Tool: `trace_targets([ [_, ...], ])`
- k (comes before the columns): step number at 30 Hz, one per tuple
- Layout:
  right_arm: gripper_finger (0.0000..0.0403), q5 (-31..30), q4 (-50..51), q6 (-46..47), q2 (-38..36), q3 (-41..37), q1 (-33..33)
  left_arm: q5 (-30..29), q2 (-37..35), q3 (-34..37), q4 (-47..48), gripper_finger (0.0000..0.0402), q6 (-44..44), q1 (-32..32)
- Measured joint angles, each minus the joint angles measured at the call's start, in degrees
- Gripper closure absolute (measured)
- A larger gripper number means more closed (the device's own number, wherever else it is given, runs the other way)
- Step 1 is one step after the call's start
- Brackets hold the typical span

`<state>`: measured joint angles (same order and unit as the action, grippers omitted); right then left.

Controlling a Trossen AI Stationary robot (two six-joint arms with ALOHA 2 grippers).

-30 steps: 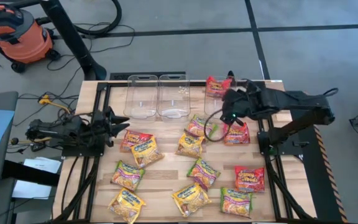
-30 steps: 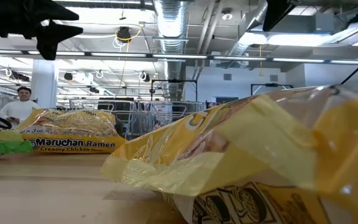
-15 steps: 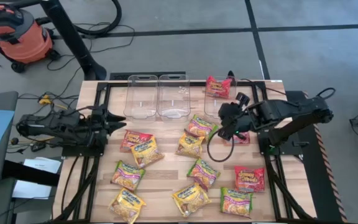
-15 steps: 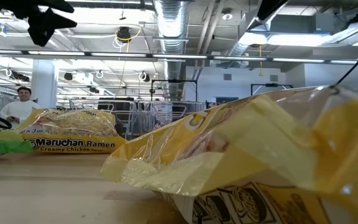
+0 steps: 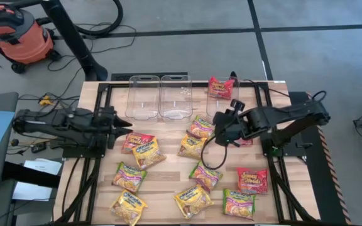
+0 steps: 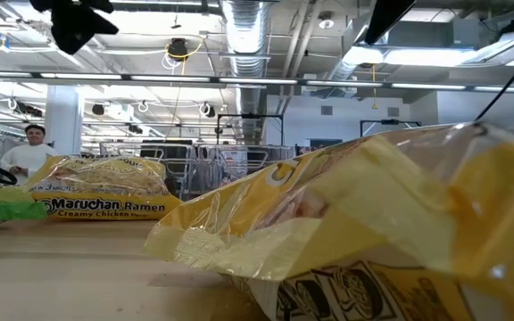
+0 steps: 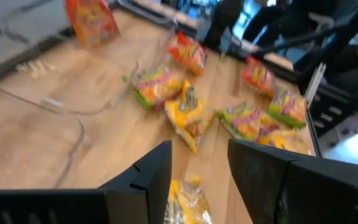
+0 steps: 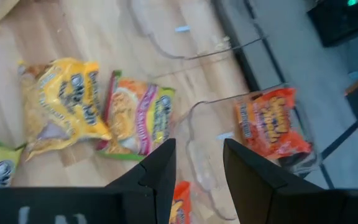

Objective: Sort Maruchan noodles
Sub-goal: Put the yellow noodle pack into the middle transparent bin

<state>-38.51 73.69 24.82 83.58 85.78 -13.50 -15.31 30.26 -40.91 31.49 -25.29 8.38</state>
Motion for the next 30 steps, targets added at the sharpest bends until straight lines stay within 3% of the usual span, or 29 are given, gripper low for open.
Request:
trace_targets([
  [15, 0.0246, 7.23, -0.70, -2.83, 2.04, -0.02, 0.02, 3.55, 15.91, 0.02, 1.28, 0.0256, -1.56, -0.13],
  [24, 0.0246, 8.51, -0.73, -2.99, 2.04, -0.02, 0.02, 15.14, 23.00, 0.02, 1.20, 0.0256, -2.24, -7.79],
  [30, 0.0246, 8.53, -0.79, -3.97, 2.04, -0.02, 0.02, 27.90, 25.64, 0.02, 1.20, 0.0256, -1.03, -16.75],
])
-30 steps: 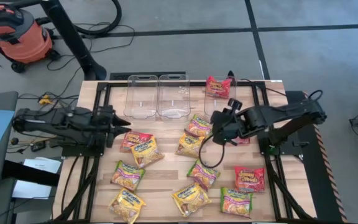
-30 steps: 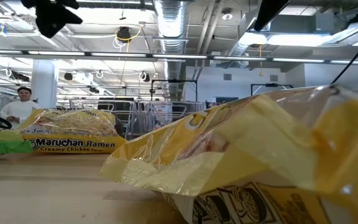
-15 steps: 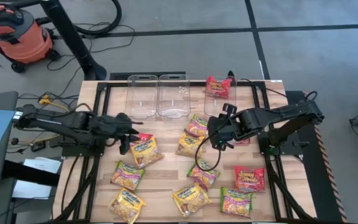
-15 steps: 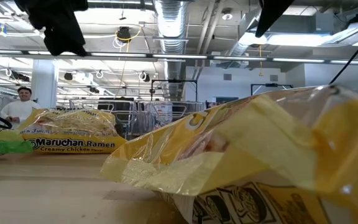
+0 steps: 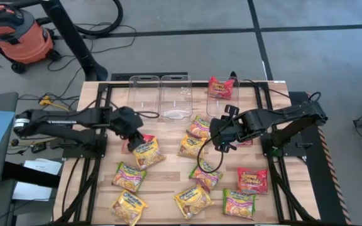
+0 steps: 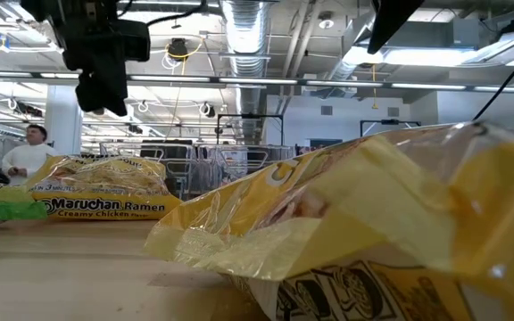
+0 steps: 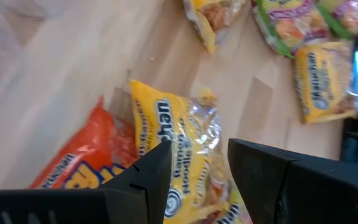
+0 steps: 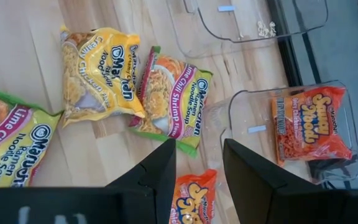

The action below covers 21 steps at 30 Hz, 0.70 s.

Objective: Sort Maruchan noodles
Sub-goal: Put the yellow noodle pack into the middle transparent bin

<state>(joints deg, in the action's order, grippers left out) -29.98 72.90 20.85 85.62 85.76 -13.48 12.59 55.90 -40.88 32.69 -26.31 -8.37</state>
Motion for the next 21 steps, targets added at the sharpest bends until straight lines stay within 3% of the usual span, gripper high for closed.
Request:
trace_targets([
  [3, 0.0246, 0.00, 0.00, -0.36, 0.00, 0.00, 0.00, 4.42, 0.55, 0.01, -0.01, 0.0256, 1.52, -2.77],
  [11, 0.0246, 0.13, 0.00, -0.48, -0.02, 0.00, 0.00, 7.93, 0.94, 0.02, -0.05, 0.0229, 3.13, -6.27],
  [21, 0.0246, 0.16, -0.03, -0.52, -0.04, 0.00, -0.02, 6.08, 8.56, 0.04, 2.38, 0.0209, 1.82, -4.52],
])
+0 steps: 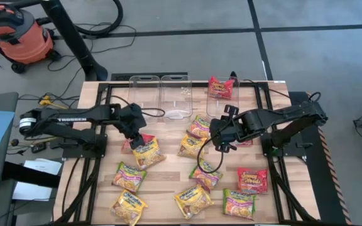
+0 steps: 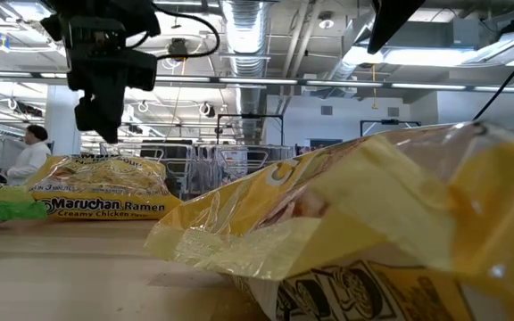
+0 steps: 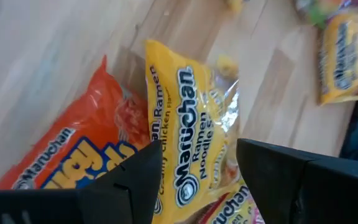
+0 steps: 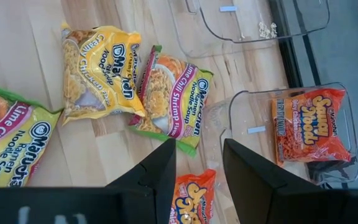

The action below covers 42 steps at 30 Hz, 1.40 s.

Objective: Sort Maruchan noodles
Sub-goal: Put the yellow noodle pack into the middle transparent bin

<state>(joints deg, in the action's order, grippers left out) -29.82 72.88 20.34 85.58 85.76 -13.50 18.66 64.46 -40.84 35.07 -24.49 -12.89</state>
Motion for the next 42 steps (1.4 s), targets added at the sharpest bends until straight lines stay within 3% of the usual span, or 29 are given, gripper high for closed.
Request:
trace_targets([
  [22, 0.0246, -0.01, -0.06, 0.15, 0.00, 0.00, 0.00, -1.16, 13.53, -0.04, -2.61, 0.0217, -1.59, 5.59],
  [27, 0.0246, -0.01, -0.03, 0.15, 0.00, 0.00, 0.00, -1.07, 13.52, -0.04, -2.78, 0.0255, -1.68, 6.64],
  [39, 0.0246, -0.01, -0.04, 0.17, 0.00, 0.00, 0.00, -0.93, 13.52, -0.04, -3.35, 0.0391, -0.24, 7.26],
  [42, 0.0246, -0.01, -0.04, 0.16, 0.00, 0.00, 0.00, -0.94, 13.52, -0.03, -3.95, 0.0399, -0.19, 7.26],
])
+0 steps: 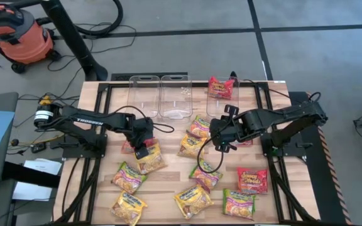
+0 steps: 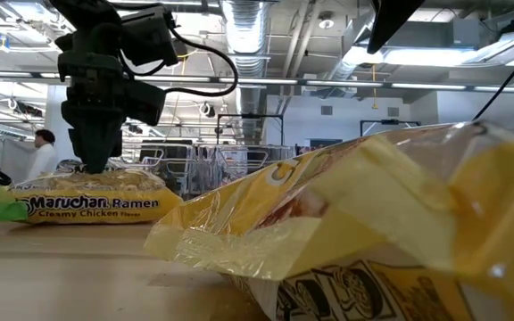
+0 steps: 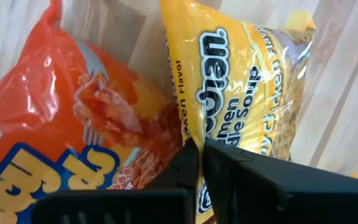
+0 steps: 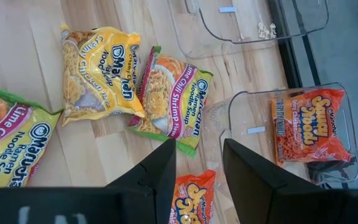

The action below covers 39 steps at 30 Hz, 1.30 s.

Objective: Sort Maruchan noodles
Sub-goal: Put the yellow noodle pack into the middle transparent bin

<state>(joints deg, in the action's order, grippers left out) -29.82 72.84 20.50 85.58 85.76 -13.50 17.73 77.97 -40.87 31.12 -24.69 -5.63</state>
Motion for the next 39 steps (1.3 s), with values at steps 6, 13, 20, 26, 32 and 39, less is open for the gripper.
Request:
trace_targets([
  [6, 0.0246, 0.02, -0.02, 0.07, 0.00, 0.00, 0.00, 4.10, 0.00, 0.03, -3.76, 0.0401, -0.02, 0.00],
  [13, 0.0246, 9.93, -5.24, 0.21, 0.00, 0.00, 0.74, 7.55, 0.00, 0.03, -5.29, 0.0401, -0.40, 1.01],
  [20, 0.0246, 18.26, -18.57, -4.25, 0.00, 0.00, 0.90, 8.05, 0.00, 0.03, -5.63, 0.0401, -0.59, 2.80],
  [26, 0.0246, 22.67, -24.98, -4.49, 0.00, -0.02, 0.90, 9.62, 0.00, 0.03, -9.09, 0.0401, -1.72, 4.02],
  [32, 0.0246, 28.45, -37.31, -3.59, 0.10, -5.72, 0.85, 9.99, 0.00, 0.03, -9.69, 0.0401, -1.98, 5.34],
  [39, 0.0246, 28.53, -50.31, -2.54, 0.02, -12.62, 0.92, 10.00, 0.00, 0.03, -11.43, 0.0401, -4.26, 6.41],
])
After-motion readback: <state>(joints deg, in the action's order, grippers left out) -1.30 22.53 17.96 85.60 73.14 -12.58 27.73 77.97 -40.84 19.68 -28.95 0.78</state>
